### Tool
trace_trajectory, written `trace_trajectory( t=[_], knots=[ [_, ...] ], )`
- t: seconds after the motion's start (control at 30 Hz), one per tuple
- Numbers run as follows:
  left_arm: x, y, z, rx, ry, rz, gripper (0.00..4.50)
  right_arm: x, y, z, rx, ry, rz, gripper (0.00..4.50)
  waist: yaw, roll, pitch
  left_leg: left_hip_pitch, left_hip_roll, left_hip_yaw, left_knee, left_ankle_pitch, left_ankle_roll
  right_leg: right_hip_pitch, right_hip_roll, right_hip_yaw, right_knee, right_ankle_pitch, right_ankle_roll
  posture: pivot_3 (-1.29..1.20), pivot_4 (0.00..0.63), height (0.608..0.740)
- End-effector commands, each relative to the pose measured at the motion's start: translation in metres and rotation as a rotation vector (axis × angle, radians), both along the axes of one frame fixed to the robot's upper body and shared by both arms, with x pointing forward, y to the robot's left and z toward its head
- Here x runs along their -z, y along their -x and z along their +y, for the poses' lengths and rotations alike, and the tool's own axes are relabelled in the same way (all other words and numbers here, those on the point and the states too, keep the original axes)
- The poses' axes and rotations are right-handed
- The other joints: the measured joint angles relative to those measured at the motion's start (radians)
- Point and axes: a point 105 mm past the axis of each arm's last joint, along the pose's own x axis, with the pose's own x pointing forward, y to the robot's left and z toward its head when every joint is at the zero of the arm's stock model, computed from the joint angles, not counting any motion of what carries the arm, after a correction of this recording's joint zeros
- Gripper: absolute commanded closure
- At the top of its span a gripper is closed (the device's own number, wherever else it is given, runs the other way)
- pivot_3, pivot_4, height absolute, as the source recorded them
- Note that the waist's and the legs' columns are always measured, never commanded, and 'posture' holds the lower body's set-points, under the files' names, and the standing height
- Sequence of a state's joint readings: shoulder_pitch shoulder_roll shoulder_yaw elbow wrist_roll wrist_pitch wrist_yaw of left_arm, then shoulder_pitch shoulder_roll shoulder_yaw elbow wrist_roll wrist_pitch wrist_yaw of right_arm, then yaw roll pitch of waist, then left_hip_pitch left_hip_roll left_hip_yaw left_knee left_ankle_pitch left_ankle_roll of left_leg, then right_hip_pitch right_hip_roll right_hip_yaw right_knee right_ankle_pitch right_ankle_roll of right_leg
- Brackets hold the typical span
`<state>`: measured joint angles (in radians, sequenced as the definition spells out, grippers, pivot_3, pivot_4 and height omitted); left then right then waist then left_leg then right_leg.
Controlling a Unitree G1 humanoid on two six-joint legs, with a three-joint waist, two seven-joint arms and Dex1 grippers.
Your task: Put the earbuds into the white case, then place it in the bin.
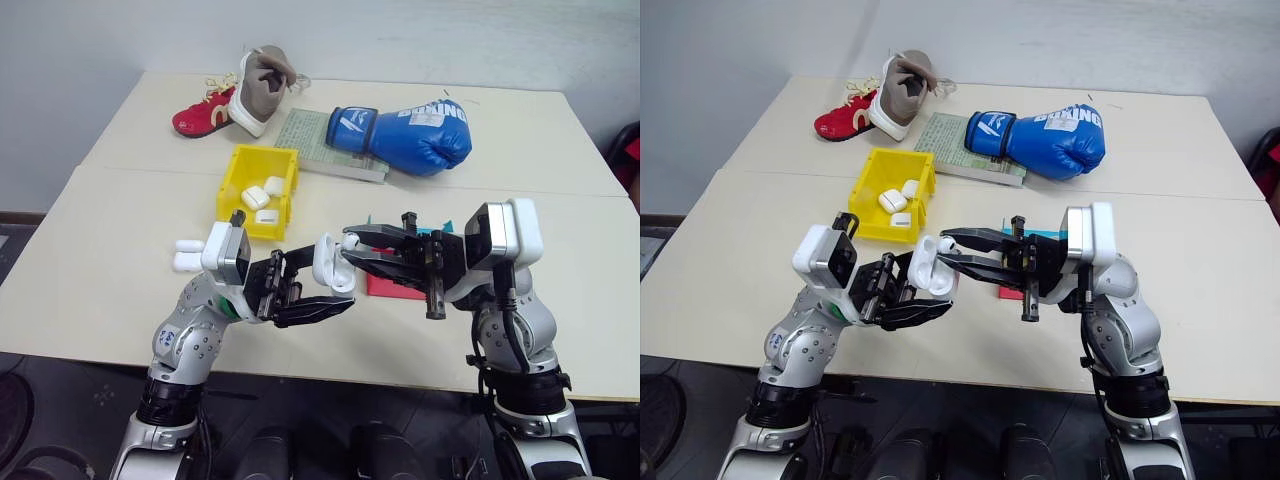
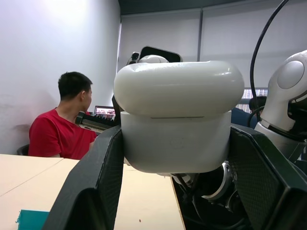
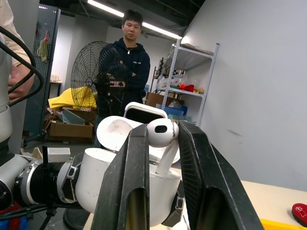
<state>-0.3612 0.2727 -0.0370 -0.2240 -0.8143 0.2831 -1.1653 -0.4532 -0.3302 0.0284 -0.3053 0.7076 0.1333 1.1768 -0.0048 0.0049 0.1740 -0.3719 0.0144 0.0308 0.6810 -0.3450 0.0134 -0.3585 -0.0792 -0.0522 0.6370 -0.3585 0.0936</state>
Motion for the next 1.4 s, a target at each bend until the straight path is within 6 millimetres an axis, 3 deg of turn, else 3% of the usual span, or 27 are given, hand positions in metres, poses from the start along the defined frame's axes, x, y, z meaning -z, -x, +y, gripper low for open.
trace_trajectory(
  t=[0.03,0.5,1.3,1.4],
  knots=[
    [-0.010,0.012,-0.005,0.043,0.018,-0.080,1.72,0.014,0.002,0.009,-0.021,0.085,0.019,4.06,0.000,0.000,0.000,0.000,0.000,0.000,0.000,0.000,0.000,0.000,0.000,0.000,0.000,0.000,0.000,0.00,0.150,0.740],
    [0.000,0.007,-0.006,0.037,-0.032,-0.072,1.72,0.016,0.007,0.009,-0.058,0.119,0.013,4.06,0.000,0.000,0.000,0.000,0.000,0.000,0.000,0.000,0.000,0.000,0.000,0.000,-0.001,0.000,0.000,0.00,0.150,0.740],
    [-0.007,0.009,-0.010,0.042,-0.004,-0.119,1.72,0.031,-0.003,-0.001,-0.035,0.176,0.134,4.06,0.000,0.000,0.000,0.000,0.000,0.000,-0.001,0.000,0.000,0.000,0.000,0.000,-0.006,0.000,0.000,0.00,0.150,0.740],
    [-0.008,0.009,-0.009,0.039,-0.001,-0.124,1.72,0.035,-0.001,-0.003,-0.057,0.198,0.189,3.07,0.001,-0.001,0.000,0.000,0.000,0.000,-0.001,0.000,0.000,0.001,-0.001,0.000,-0.006,0.000,0.000,0.00,0.150,0.740]
  ],
)
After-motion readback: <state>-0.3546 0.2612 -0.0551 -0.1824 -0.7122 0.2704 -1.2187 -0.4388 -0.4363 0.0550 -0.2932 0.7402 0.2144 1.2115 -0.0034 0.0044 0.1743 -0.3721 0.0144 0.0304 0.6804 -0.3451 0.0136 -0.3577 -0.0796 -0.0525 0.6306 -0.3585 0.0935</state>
